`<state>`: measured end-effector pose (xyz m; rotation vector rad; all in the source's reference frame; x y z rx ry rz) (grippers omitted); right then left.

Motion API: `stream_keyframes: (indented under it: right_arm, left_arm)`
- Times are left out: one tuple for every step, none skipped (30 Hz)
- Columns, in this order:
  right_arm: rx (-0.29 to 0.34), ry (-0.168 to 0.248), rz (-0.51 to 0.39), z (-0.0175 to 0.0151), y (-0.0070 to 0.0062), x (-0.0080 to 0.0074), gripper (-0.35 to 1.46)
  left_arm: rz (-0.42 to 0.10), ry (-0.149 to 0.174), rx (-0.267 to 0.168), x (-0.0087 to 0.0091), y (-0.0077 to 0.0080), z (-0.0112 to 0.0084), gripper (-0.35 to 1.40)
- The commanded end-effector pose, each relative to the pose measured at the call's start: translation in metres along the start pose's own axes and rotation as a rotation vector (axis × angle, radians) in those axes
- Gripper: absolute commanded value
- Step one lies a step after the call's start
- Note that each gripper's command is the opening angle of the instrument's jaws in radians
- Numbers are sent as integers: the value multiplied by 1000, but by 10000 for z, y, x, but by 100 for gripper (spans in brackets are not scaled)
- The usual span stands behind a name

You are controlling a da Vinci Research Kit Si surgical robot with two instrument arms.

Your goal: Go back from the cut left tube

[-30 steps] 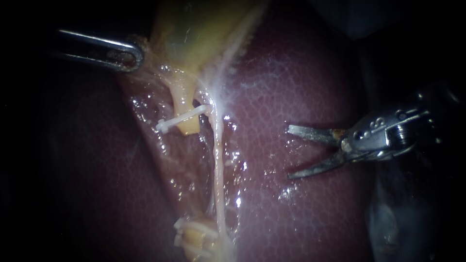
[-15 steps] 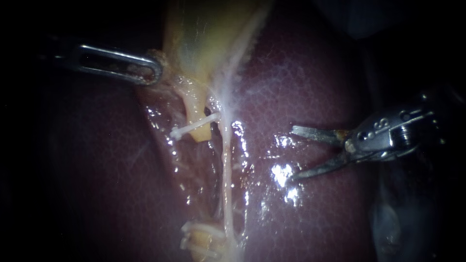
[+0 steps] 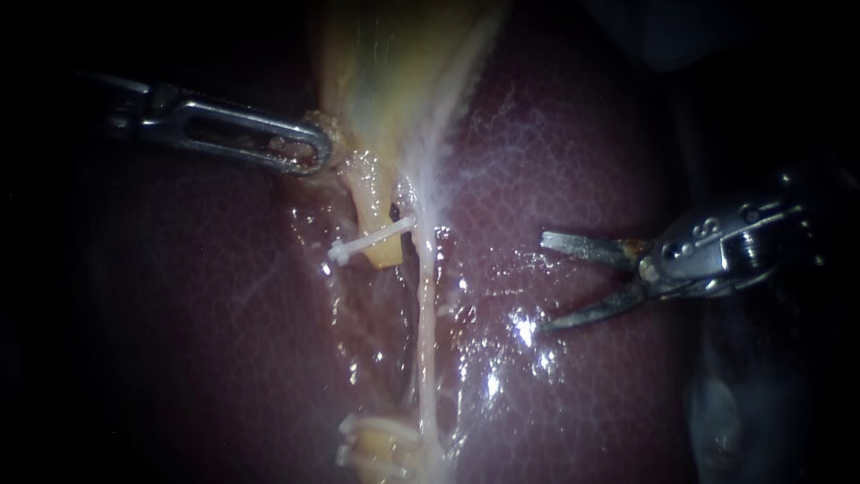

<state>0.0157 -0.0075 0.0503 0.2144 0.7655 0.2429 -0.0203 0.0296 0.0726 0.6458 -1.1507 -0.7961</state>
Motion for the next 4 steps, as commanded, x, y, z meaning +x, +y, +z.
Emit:
stream_keyframes:
  right_arm:
    - [0,0,0,1,0,0,145]
    - [2,1,0,1,0,1,145]
    - [5,2,0,1,0,1,145]
    - [7,4,1,1,0,1,145]
  left_arm:
    - [0,0,1,0,0,0,-35]
    - [0,0,1,0,0,-1,-35]
    - [0,0,1,0,0,-1,-35]
    - [0,0,1,0,0,-1,-35]
